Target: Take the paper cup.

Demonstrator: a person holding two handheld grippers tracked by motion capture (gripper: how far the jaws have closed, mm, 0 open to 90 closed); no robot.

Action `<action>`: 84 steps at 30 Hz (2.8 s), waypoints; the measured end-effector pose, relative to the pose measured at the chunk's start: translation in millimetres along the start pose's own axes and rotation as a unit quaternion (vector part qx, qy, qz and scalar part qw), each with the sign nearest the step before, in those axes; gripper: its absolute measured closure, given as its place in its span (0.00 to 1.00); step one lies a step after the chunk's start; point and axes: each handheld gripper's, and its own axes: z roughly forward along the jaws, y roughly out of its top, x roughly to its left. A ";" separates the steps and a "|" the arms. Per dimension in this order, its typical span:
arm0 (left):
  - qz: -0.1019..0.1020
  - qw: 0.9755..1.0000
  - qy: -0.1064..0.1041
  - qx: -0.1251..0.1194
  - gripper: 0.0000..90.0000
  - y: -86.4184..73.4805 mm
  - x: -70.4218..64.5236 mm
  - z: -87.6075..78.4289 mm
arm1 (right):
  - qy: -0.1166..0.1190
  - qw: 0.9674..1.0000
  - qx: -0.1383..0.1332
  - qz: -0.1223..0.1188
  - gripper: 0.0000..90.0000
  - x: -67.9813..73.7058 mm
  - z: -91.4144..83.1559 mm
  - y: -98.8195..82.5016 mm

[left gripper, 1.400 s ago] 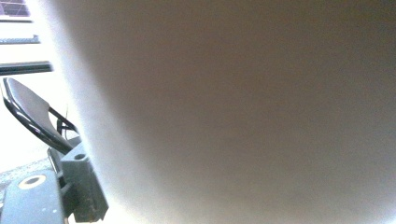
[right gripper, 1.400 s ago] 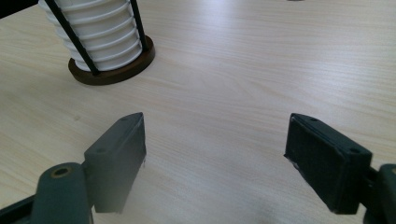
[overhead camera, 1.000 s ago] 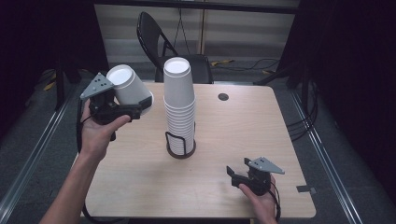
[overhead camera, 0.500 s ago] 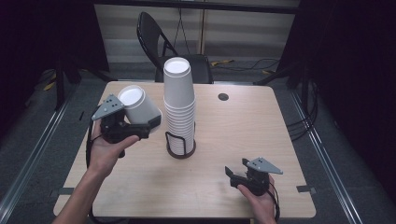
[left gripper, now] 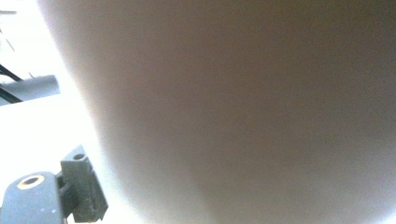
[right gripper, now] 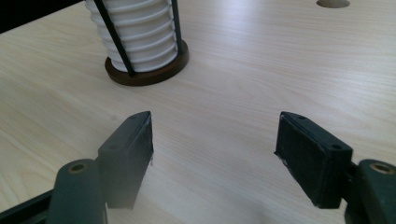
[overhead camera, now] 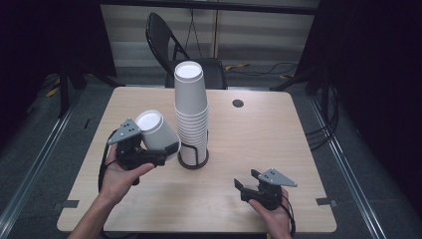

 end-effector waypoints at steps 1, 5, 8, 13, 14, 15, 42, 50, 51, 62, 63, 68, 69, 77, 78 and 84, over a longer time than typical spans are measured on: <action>0.000 1.000 -0.003 0.001 0.12 -1.3 -1.4 0.5 | 0.003 1.000 -0.004 0.003 0.31 1.4 0.0 0.1; -0.006 1.000 -0.013 0.002 0.12 -6.5 -6.5 3.3 | 0.014 1.000 -0.016 0.006 0.32 6.7 -0.7 0.7; -0.003 1.000 -0.026 0.009 0.12 -13.9 -13.9 7.5 | 0.013 0.999 -0.030 0.004 0.34 11.2 0.3 0.8; -0.021 0.999 -0.034 0.023 0.12 -23.4 -20.5 14.7 | 0.019 0.999 -0.036 0.006 0.35 18.3 1.5 1.1; -0.024 0.999 -0.034 0.026 0.12 -28.3 -23.8 17.2 | 0.020 0.999 -0.038 0.001 0.36 22.3 2.5 1.1; -0.024 0.999 -0.034 0.026 0.12 -28.3 -23.8 17.2 | 0.023 0.999 -0.038 0.000 0.36 23.4 2.9 1.2; -0.152 0.986 -0.054 0.035 0.12 -61.1 -35.8 33.5 | 0.118 0.992 -0.040 -0.028 0.47 56.4 12.9 20.7; -0.209 0.975 -0.071 0.034 0.12 -67.3 -31.6 35.0 | 0.137 0.988 -0.057 -0.053 0.51 74.7 14.0 15.7; -0.220 0.972 -0.077 0.040 0.12 -69.6 -31.5 35.6 | 0.135 0.987 -0.062 -0.055 0.52 75.8 14.2 15.3; -0.269 0.956 -0.107 0.050 0.12 -75.1 -33.1 42.4 | 0.127 0.985 -0.098 -0.062 0.57 80.0 9.9 21.9; -0.276 0.953 -0.114 0.053 0.12 -75.5 -32.7 42.9 | 0.125 0.985 -0.101 -0.066 0.57 80.5 9.1 23.0; -0.300 0.944 -0.120 0.067 0.12 -78.2 -31.0 46.8 | 0.126 0.982 -0.117 -0.076 0.55 83.0 8.8 27.5; -0.303 0.942 -0.124 0.069 0.12 -79.1 -30.8 47.6 | 0.126 0.982 -0.122 -0.074 0.56 83.4 11.1 26.6; -0.343 0.923 -0.150 0.086 0.12 -84.3 -31.8 51.8 | 0.115 0.978 -0.146 -0.097 0.62 89.3 19.4 26.2; -0.345 0.922 -0.152 0.087 0.12 -84.3 -31.6 51.8 | 0.115 0.978 -0.146 -0.097 0.62 89.3 19.4 26.2; -0.354 0.917 -0.160 0.090 0.12 -84.5 -33.5 52.3 | 0.109 0.976 -0.157 -0.105 0.68 91.8 29.3 27.2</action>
